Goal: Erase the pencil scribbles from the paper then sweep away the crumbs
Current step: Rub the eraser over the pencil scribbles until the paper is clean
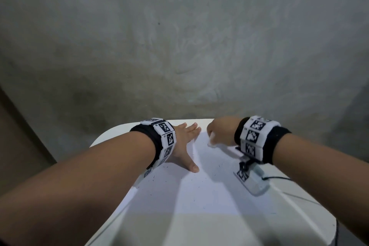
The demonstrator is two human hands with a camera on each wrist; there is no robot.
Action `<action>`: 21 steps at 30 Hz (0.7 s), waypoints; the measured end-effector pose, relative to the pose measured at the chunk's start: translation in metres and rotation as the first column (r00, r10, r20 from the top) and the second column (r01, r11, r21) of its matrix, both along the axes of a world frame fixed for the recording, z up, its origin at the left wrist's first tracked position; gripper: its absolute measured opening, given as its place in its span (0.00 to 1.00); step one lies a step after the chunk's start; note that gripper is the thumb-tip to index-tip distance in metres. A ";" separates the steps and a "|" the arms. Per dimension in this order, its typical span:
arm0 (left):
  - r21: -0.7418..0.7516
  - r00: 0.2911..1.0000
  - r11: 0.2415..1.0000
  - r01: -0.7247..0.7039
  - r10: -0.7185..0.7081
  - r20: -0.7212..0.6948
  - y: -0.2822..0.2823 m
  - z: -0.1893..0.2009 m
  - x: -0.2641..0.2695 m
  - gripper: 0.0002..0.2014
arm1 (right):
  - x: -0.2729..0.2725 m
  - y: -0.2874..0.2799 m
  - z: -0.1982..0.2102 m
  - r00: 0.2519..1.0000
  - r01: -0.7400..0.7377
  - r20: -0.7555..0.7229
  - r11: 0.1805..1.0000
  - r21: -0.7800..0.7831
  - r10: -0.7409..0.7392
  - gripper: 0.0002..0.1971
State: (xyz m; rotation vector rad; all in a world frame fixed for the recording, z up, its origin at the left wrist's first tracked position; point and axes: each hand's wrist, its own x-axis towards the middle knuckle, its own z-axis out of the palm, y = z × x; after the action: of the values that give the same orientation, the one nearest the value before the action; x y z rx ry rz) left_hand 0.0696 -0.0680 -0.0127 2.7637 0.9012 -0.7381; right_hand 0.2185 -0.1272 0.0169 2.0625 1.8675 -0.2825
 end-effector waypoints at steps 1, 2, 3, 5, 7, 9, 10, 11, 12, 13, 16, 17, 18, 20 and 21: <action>-0.004 1.000 1.000 -0.001 0.001 0.000 0.000 0.001 0.000 0.62 | 0.006 0.003 0.004 0.999 0.036 0.010 0.999 0.010 -0.036 0.11; -0.006 1.000 1.000 -0.004 0.004 0.002 0.001 0.002 0.000 0.62 | 0.012 0.005 0.008 0.998 0.047 0.049 0.999 0.028 -0.048 0.12; -0.005 1.000 1.000 -0.008 0.008 0.005 0.001 0.002 0.000 0.62 | 0.016 0.007 0.009 0.995 0.041 0.089 0.998 0.040 -0.044 0.12; 0.007 1.000 1.000 -0.012 0.012 0.011 -0.002 0.002 0.000 0.61 | 0.003 0.002 0.005 0.990 -0.052 0.132 0.998 0.020 0.049 0.12; 0.016 1.000 1.000 -0.008 0.008 0.013 -0.005 0.003 0.001 0.61 | -0.014 -0.008 -0.002 0.989 -0.137 0.059 0.990 -0.019 0.137 0.10; 0.007 1.000 1.000 -0.011 0.011 0.017 -0.002 0.004 0.000 0.61 | -0.011 -0.006 0.000 0.997 -0.073 -0.011 0.997 -0.012 0.073 0.09; 0.004 1.000 1.000 -0.011 0.010 0.012 -0.001 0.004 0.000 0.61 | -0.005 -0.003 0.004 1.000 -0.023 0.000 1.000 0.005 0.023 0.11; 0.007 1.000 1.000 -0.009 0.009 0.007 0.000 0.004 0.000 0.61 | 0.000 0.000 0.008 0.999 -0.004 0.049 1.000 0.027 0.003 0.12; 0.012 1.000 1.000 -0.009 0.009 0.005 0.000 0.002 0.000 0.61 | 0.001 0.002 0.008 0.995 -0.016 0.104 0.999 0.049 0.011 0.12; 0.017 1.000 1.000 -0.009 0.008 0.011 0.000 0.000 0.000 0.62 | -0.005 0.000 0.007 0.991 -0.046 0.130 0.998 0.044 0.040 0.12; 0.026 0.998 0.999 -0.025 0.024 0.053 -0.003 -0.001 0.003 0.61 | -0.028 -0.010 -0.003 0.987 -0.153 0.052 0.988 -0.033 0.155 0.12; 0.020 0.998 0.999 -0.028 0.027 0.060 -0.003 0.000 0.004 0.61 | -0.029 -0.010 -0.004 0.990 -0.141 0.024 0.989 -0.037 0.142 0.12; 0.014 0.998 1.000 -0.024 0.023 0.054 -0.003 0.001 0.003 0.61 | -0.023 -0.006 -0.002 0.994 -0.103 0.025 0.995 -0.013 0.104 0.13; 0.010 1.000 1.000 -0.012 0.011 0.029 -0.001 0.001 -0.001 0.61 | -0.004 0.003 0.004 0.997 -0.017 0.075 0.999 0.034 0.014 0.12; 0.002 1.000 1.000 -0.014 0.014 0.023 0.002 0.001 -0.004 0.62 | 0.003 0.006 0.004 0.996 0.007 0.093 0.999 0.031 -0.010 0.12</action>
State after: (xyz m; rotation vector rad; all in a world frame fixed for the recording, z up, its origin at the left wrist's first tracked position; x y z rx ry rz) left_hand 0.0660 -0.0660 -0.0118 2.7593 0.9161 -0.7024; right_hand 0.2211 -0.1210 0.0208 2.0673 1.8193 -0.1574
